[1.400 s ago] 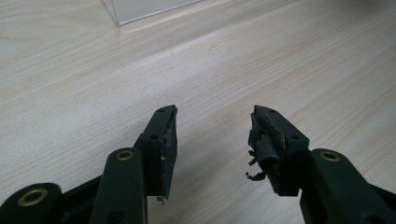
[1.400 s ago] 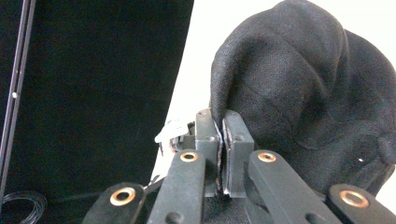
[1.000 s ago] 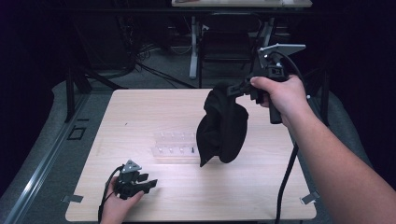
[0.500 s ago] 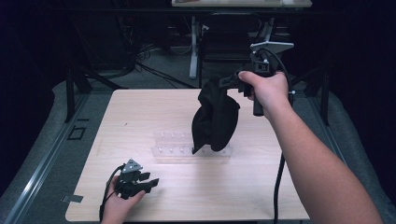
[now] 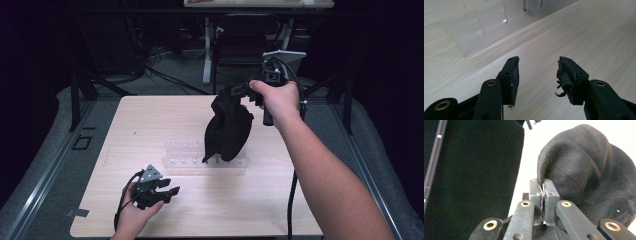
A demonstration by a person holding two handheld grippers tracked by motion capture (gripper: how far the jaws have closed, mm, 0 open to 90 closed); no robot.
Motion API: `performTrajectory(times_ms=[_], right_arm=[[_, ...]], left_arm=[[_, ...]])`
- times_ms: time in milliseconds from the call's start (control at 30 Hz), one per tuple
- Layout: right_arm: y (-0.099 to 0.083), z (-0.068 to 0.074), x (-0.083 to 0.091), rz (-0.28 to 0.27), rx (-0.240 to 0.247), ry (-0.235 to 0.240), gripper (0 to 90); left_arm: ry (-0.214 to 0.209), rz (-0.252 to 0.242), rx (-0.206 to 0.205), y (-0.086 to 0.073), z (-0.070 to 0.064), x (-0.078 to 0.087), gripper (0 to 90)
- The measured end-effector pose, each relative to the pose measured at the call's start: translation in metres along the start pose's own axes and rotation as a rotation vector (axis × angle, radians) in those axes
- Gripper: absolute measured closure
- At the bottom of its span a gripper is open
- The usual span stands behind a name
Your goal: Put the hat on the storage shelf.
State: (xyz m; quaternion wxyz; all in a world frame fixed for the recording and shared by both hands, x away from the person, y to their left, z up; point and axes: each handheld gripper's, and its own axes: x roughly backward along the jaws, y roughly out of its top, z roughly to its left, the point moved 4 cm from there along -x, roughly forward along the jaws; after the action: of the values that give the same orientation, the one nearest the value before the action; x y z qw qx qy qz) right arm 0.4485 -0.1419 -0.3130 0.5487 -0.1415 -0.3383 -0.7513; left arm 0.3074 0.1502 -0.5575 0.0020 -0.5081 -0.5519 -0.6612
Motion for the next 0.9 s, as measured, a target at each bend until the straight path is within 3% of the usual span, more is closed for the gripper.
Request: performTrajectory(times_ms=[333,767,900], right_arm=[[-0.009,0.004,-0.004,0.029,0.028,0.024,86.9],[-0.017,0.011,-0.012,0.059,0.056,0.042,86.2],[-0.019,0.013,-0.015,0.066,0.063,0.046,86.1]], left_arm=[[0.000,-0.029,-0.042,0.026,-0.012,-0.001,54.5],[0.003,-0.051,-0.055,0.042,-0.018,-0.006,56.9],[0.006,-0.066,-0.079,0.051,-0.023,-0.005,58.4]])
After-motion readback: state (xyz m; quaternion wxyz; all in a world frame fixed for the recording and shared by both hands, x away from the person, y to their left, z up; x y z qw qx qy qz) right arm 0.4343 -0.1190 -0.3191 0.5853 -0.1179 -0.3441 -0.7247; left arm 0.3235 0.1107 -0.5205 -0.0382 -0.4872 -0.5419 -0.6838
